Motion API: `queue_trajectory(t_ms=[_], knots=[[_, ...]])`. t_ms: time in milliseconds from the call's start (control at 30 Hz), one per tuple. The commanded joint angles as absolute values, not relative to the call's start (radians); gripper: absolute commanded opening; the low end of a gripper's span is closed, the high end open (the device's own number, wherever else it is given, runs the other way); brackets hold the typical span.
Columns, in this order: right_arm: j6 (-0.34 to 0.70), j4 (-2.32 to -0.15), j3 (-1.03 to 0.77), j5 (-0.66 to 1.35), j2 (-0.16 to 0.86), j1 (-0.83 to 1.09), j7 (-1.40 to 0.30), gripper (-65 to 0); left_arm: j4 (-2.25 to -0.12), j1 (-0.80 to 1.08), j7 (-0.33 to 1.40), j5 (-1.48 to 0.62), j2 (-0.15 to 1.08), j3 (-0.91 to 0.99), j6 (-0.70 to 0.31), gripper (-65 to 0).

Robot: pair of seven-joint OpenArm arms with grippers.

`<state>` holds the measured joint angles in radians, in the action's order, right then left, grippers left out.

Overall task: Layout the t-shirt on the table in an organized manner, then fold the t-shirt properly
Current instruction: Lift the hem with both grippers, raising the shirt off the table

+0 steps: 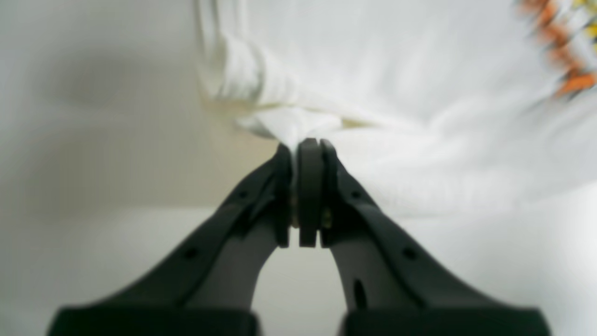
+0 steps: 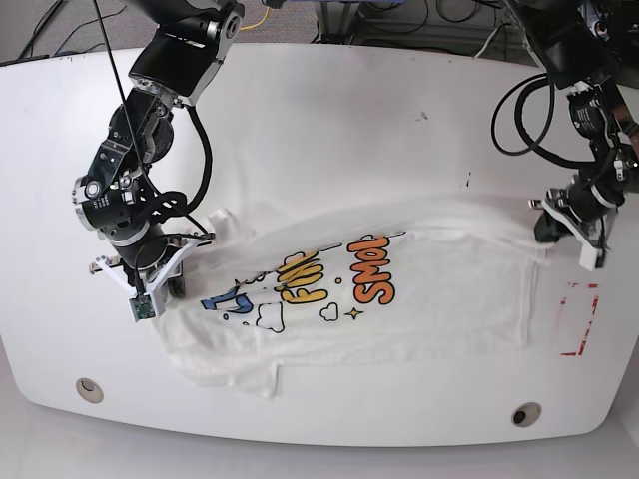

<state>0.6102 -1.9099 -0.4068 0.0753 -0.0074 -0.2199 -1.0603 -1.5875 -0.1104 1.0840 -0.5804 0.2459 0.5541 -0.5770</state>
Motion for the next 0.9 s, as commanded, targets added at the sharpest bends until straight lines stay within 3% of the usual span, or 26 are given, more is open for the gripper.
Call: queue_trajectory(t_ms=[0, 367, 867], knots=[[0.611, -1.965, -0.406, 0.087, 0.013, -0.268, -1.04, -64.7, -1.687, -0.171, 1.063, -0.622, 0.266, 0.522, -0.582, -65.0], [0.611, -2.003, -0.403, 0.087, 0.117, -0.427, -1.04, -64.7, -1.876, -0.43, 1.064, -0.628, 0.282, 0.36, -0.582, -65.0], [0.613, -1.808, -0.357, 0.088, 0.255, -0.717, -1.04, -64.7, -1.854, -0.799, 1.184, -0.622, 0.277, 0.401, -0.579, -65.0]])
